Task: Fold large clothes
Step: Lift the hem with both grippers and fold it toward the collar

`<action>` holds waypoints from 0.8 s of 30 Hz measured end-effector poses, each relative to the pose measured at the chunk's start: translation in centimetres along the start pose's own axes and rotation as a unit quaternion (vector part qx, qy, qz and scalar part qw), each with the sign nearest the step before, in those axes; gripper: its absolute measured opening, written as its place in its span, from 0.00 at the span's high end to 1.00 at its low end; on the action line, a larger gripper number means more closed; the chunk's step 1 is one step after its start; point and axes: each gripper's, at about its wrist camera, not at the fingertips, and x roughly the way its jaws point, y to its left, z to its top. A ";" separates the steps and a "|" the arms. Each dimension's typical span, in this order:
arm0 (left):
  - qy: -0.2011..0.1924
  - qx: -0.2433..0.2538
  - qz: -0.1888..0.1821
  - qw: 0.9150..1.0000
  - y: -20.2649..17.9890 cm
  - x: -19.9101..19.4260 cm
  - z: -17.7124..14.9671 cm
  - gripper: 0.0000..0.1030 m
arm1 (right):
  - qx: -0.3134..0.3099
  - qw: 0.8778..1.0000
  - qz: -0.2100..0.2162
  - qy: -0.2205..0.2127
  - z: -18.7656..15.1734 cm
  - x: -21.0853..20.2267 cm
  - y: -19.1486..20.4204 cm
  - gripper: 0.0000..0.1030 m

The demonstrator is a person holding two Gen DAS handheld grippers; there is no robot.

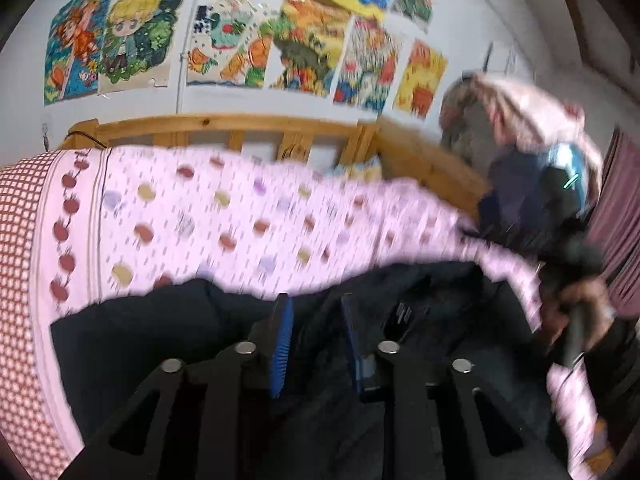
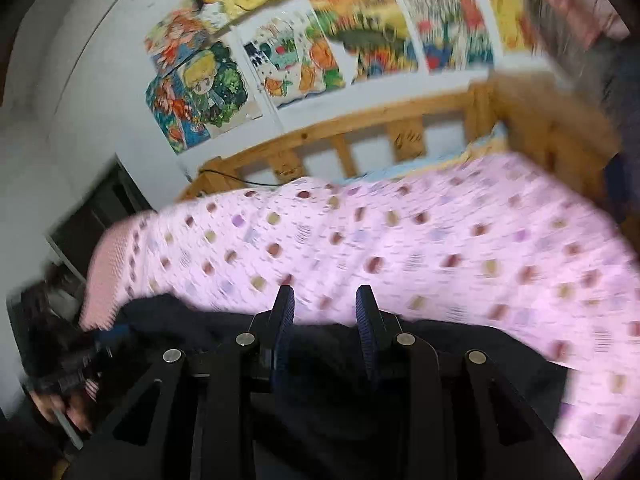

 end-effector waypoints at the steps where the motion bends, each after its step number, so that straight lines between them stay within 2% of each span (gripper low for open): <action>1: -0.007 -0.018 0.006 1.000 0.3 0.3 0.8 0.53 | 0.016 0.999 0.014 0.031 0.5 1.7 -0.2 0.73; 2: -0.011 -0.039 0.013 0.999 0.6 0.9 1.6 0.48 | 0.028 0.998 0.026 0.059 0.6 3.3 -0.4 0.76; 4: -0.002 -0.064 -0.005 0.998 0.9 2.3 2.5 0.47 | 0.027 0.993 0.052 0.098 0.1 5.0 -0.4 0.77; 6: 0.031 -0.076 -0.021 0.996 0.9 4.4 3.0 0.47 | 0.000 0.992 0.062 0.114 -1.2 5.1 0.3 0.77; 8: 0.079 -0.063 -0.046 0.994 0.3 6.3 2.6 0.48 | -0.036 0.989 0.067 0.130 -2.5 4.8 1.1 0.77; 9: 0.095 -0.051 -0.052 0.993 0.0 6.8 2.0 0.54 | -0.055 0.986 0.065 0.142 -3.2 4.5 1.5 0.77; 10: 0.116 -0.034 -0.054 0.991 -0.5 7.2 1.3 0.66 | -0.067 0.984 0.064 0.150 -3.8 4.3 1.8 0.77; 11: 0.143 -0.018 -0.054 0.988 -0.9 7.7 0.3 0.69 | -0.083 0.982 0.061 0.160 -4.4 3.9 2.2 0.77; 16: 0.195 0.031 -0.061 0.978 -1.9 7.7 -2.4 0.78 | -0.122 0.970 0.036 0.206 -5.5 3.3 2.0 0.77; 18: 0.216 0.049 -0.054 0.974 -2.2 8.0 -3.3 0.79 | -0.131 0.968 0.026 0.213 -6.2 3.6 1.7 0.77; 21: 0.251 0.092 -0.016 0.964 -3.2 9.1 -4.7 0.81 | -0.120 0.966 0.021 0.227 -7.1 4.8 1.1 0.79; 24: 0.251 0.117 0.026 0.961 -4.3 9.8 -6.0 0.81 | -0.139 0.960 -0.001 0.243 -8.4 5.9 1.0 0.79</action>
